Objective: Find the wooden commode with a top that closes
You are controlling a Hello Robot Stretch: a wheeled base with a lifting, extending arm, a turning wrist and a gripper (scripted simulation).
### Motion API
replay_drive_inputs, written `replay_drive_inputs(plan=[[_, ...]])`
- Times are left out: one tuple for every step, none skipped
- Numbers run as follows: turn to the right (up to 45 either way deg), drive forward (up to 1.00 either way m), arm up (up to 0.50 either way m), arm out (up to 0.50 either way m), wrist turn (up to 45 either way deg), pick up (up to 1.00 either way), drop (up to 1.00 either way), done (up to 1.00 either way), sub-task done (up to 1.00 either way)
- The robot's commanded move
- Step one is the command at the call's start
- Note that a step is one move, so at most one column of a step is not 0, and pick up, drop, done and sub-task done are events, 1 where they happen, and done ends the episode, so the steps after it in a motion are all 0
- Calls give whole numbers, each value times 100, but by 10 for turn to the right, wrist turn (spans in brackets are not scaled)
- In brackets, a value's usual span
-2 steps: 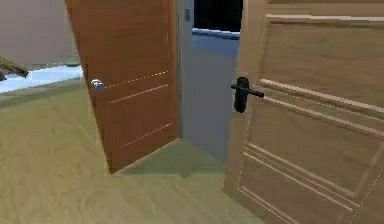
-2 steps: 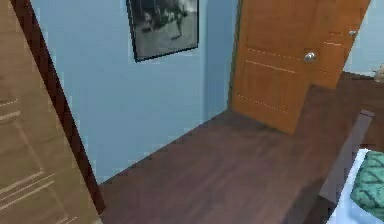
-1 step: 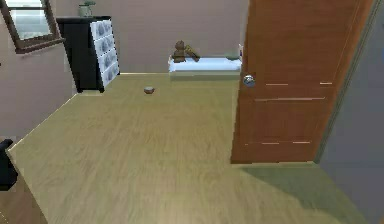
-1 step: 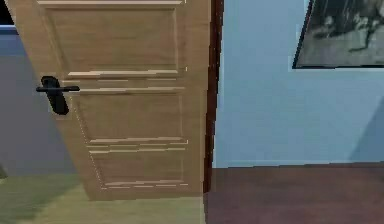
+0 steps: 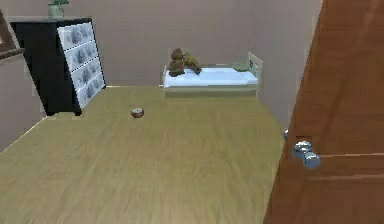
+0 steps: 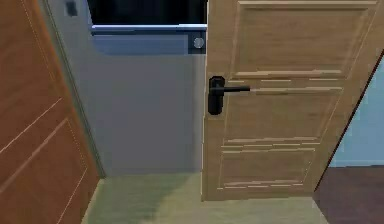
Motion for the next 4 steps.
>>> replay_drive_inputs(plan=[[-420,0,0,0,0,0,0,0,0],[0,60,0,0,0,0,0,0,0],[450,0,0,0,0,0,0,0,0],[90,0,0,0,0,0,0,0,0]])
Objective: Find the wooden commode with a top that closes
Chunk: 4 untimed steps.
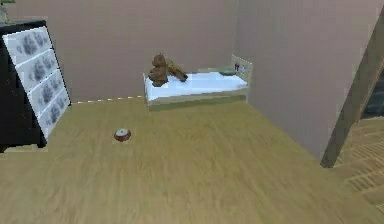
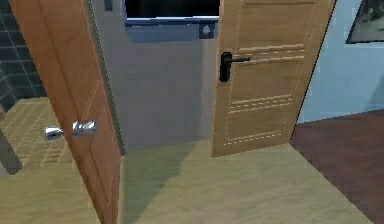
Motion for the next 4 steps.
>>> replay_drive_inputs(plan=[[0,55,0,0,0,0,0,0,0],[450,0,0,0,0,0,0,0,0],[30,0,0,0,0,0,0,0,0],[0,20,0,0,0,0,0,0,0]])
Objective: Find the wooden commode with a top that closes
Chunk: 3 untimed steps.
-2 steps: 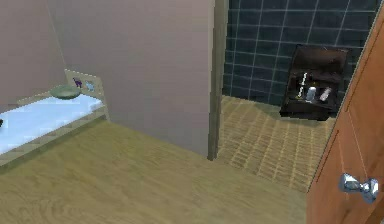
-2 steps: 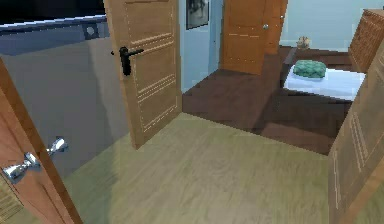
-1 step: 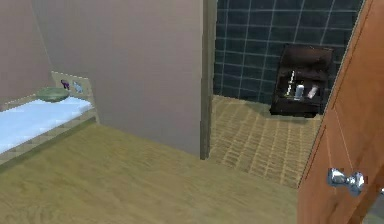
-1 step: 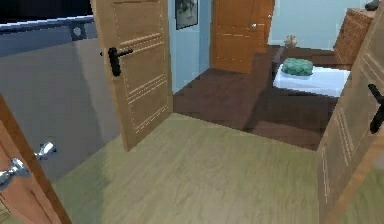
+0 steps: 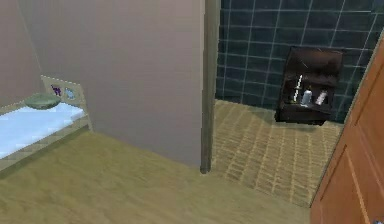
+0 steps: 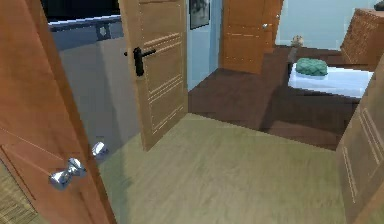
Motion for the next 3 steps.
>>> replay_drive_inputs(plan=[[90,0,0,0,0,0,0,0,0],[0,40,0,0,0,0,0,0,0],[210,0,0,0,0,0,0,0,0]])
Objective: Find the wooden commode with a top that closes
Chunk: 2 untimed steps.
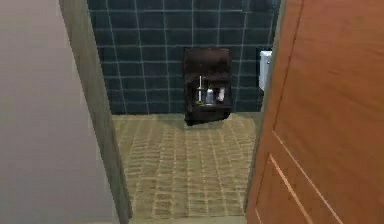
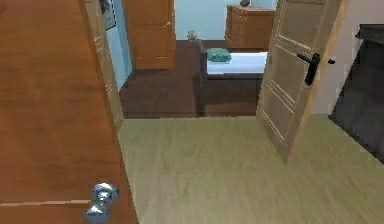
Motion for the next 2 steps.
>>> replay_drive_inputs(plan=[[0,100,0,0,0,0,0,0,0],[90,0,0,0,0,0,0,0,0]])
